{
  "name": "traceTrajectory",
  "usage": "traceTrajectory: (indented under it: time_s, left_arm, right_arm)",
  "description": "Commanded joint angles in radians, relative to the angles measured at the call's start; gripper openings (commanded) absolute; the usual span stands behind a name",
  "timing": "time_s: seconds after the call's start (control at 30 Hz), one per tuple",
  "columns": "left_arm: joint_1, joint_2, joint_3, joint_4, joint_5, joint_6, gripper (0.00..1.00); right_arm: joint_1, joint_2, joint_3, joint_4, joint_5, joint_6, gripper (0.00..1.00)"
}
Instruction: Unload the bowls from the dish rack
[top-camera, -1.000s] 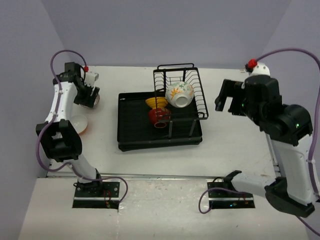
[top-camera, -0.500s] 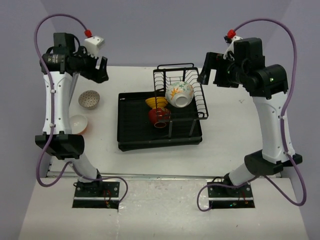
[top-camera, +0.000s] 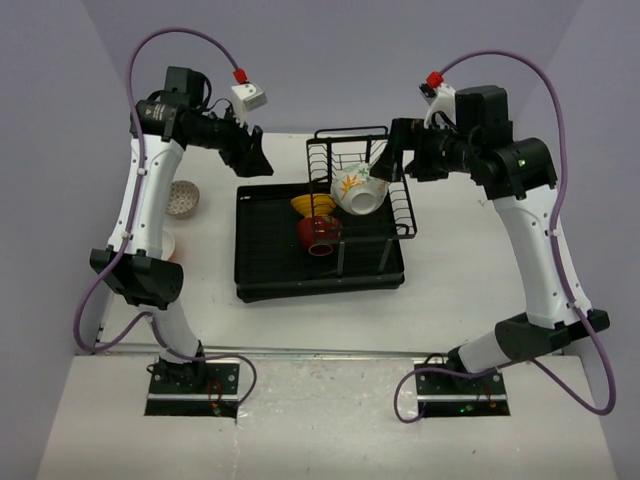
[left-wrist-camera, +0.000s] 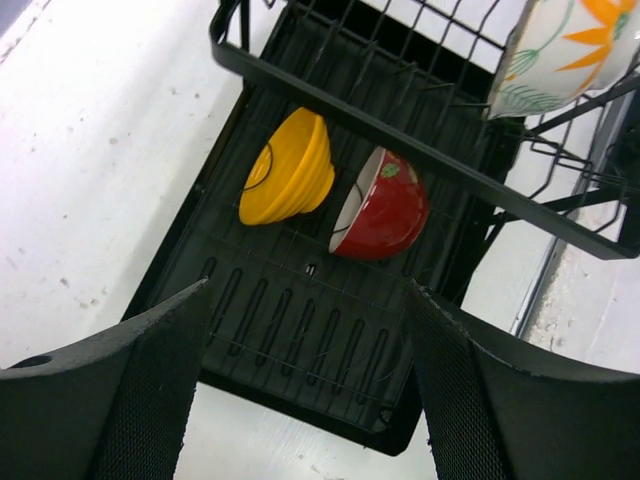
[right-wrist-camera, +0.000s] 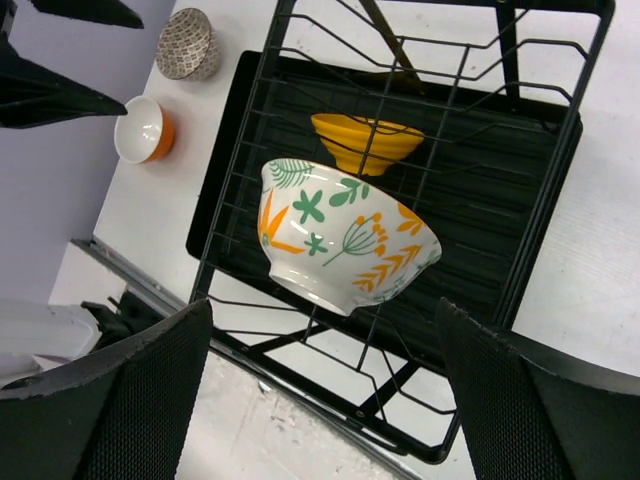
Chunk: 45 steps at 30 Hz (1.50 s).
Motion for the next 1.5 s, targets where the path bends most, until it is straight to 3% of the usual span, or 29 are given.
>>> traceTrajectory:
  time_s: [0.0, 0.23, 0.43, 0.67, 0.83, 0.97, 1.17, 1.47]
  left_arm:
    - [-0.005, -0.036, 0.017, 0.031, 0.106, -0.003, 0.79]
    - [-0.039, -0.095, 0.027, 0.059, 0.114, -0.018, 0.81]
    - [-0.047, -0.158, -0.009, 0.149, 0.140, -0.053, 0.83]
    - [-0.048, -0.198, -0.088, 0.278, 0.258, -0.156, 0.87]
    - [-0.070, -0.138, -0.065, 0.292, 0.370, -0.256, 0.87]
    - [-0.128, -0.110, -0.060, 0.287, 0.442, -0.309, 0.86]
    - [-0.264, -0.129, -0.117, 0.325, 0.450, -0.348, 0.86]
    - [-0.317, -0.119, -0.143, 0.352, 0.439, -0.368, 0.86]
  right_arm:
    - [0.001, -0.045, -0.065, 0.162, -0.087, -0.077, 0.92]
    - [-0.024, 0.064, -0.017, 0.216, -0.141, -0.140, 0.93]
    - [-0.077, 0.102, -0.030, 0.283, -0.276, -0.165, 0.92]
    - [-0.125, 0.162, -0.008, 0.279, -0.437, -0.214, 0.91]
    - [-0.125, 0.164, -0.042, 0.268, -0.529, -0.227, 0.88]
    - [-0.125, 0.126, -0.143, 0.297, -0.581, -0.227, 0.88]
    - [-0.125, 0.119, -0.160, 0.279, -0.609, -0.252, 0.86]
    - [-0.125, 0.130, -0.166, 0.271, -0.627, -0.267, 0.85]
